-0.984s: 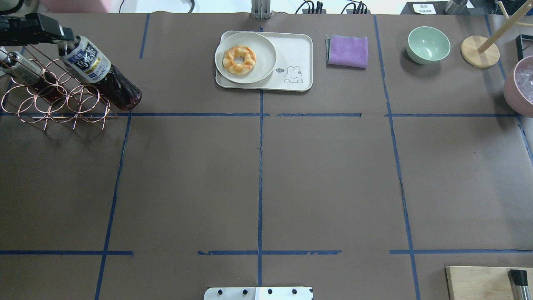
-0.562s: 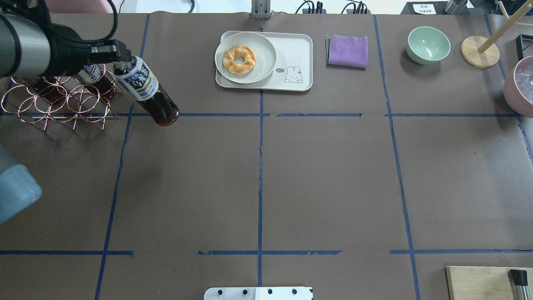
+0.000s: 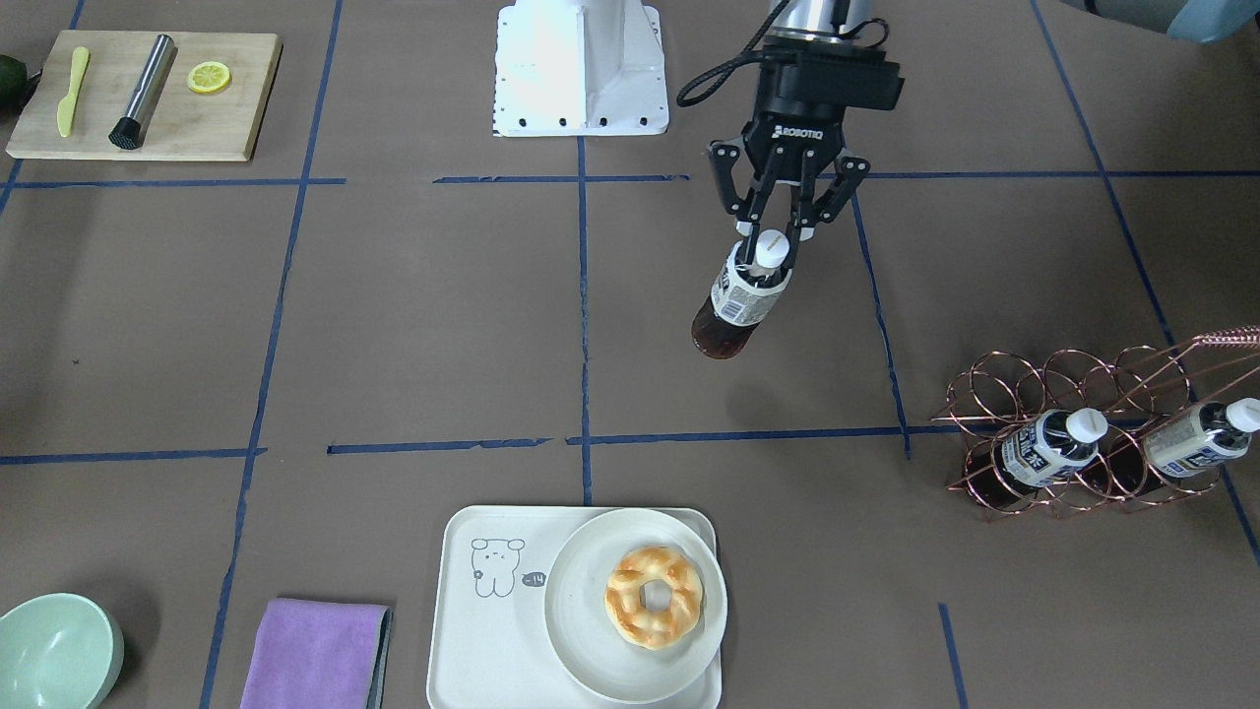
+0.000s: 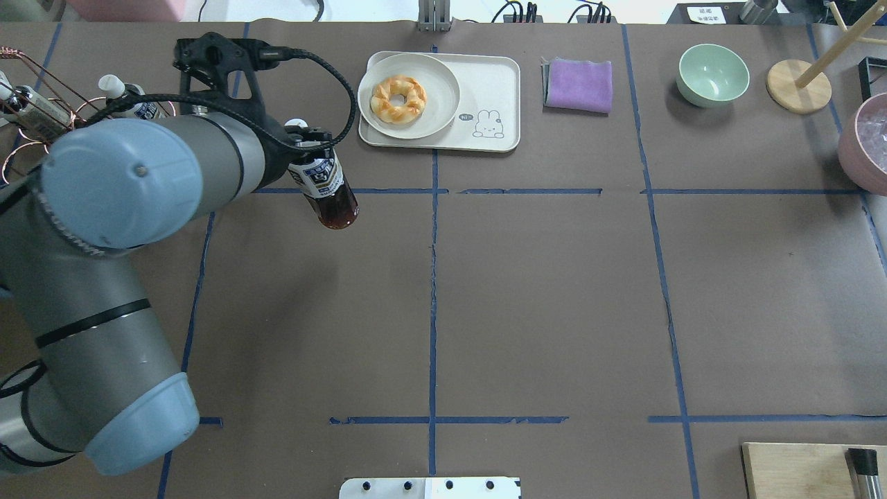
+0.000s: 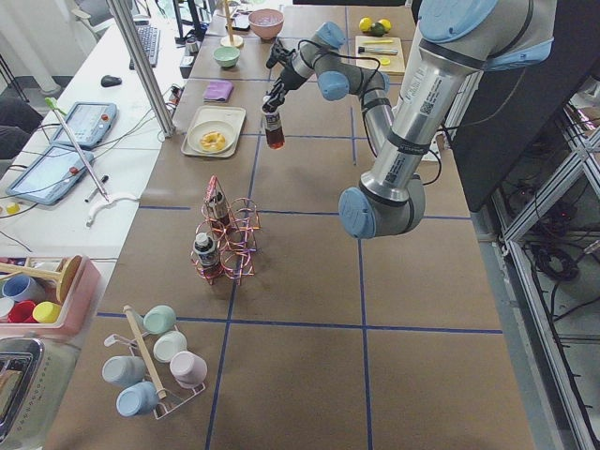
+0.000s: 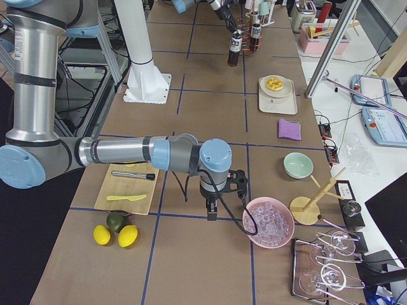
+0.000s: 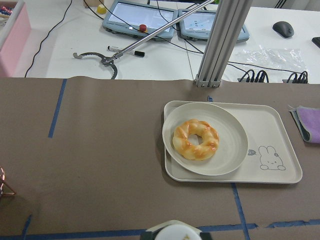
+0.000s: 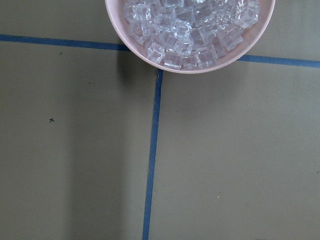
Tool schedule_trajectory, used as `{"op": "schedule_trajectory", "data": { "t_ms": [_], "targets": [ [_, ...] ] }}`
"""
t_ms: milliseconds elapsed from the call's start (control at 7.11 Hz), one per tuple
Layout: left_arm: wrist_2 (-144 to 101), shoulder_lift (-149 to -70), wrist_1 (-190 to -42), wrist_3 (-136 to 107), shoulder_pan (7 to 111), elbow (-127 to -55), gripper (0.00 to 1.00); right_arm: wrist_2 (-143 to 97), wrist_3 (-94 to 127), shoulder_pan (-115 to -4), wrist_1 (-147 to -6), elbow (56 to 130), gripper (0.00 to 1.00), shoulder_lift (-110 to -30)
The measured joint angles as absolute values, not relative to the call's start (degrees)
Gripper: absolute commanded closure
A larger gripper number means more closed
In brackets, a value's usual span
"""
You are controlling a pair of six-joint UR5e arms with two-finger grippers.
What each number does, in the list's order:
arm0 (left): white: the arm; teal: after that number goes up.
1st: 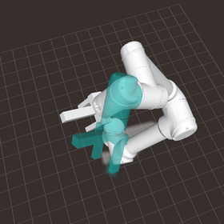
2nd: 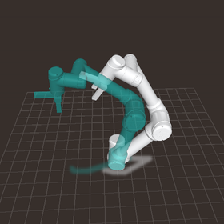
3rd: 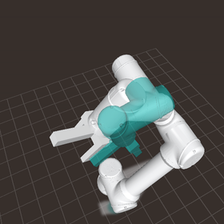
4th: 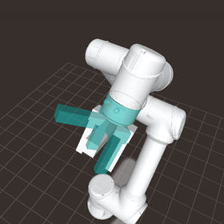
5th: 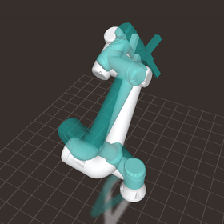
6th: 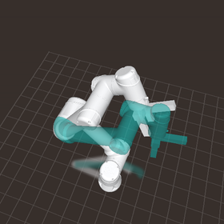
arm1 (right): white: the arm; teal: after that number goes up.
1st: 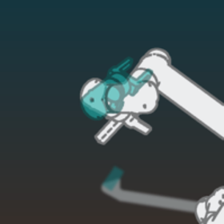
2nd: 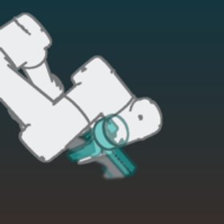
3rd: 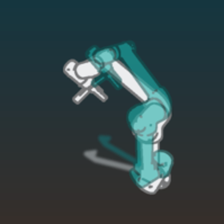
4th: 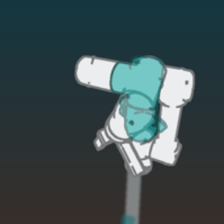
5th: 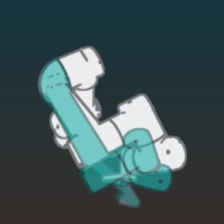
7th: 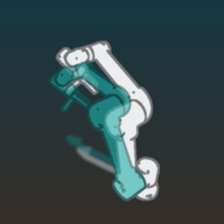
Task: Place tea on tray
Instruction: 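Carry the tea bottle toward the tray and set it upright beside it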
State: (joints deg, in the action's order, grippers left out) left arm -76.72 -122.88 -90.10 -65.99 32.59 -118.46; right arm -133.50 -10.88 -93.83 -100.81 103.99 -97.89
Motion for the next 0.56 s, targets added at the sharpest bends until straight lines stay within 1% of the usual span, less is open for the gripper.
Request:
{"op": "schedule_trajectory", "data": {
  "t_ms": [281, 562],
  "targets": [
    [-72.02, -131.39, -87.73, -70.12, 29.60, -110.11, 0.94, -133.50, -10.82, -93.84, -100.81, 104.18, 0.00, -97.83],
    [-68.56, -137.04, -87.37, -72.62, 27.07, -103.40, 0.94, -133.51, -10.81, -93.83, -100.81, 104.23, 0.00, -97.83]
  ]
}}
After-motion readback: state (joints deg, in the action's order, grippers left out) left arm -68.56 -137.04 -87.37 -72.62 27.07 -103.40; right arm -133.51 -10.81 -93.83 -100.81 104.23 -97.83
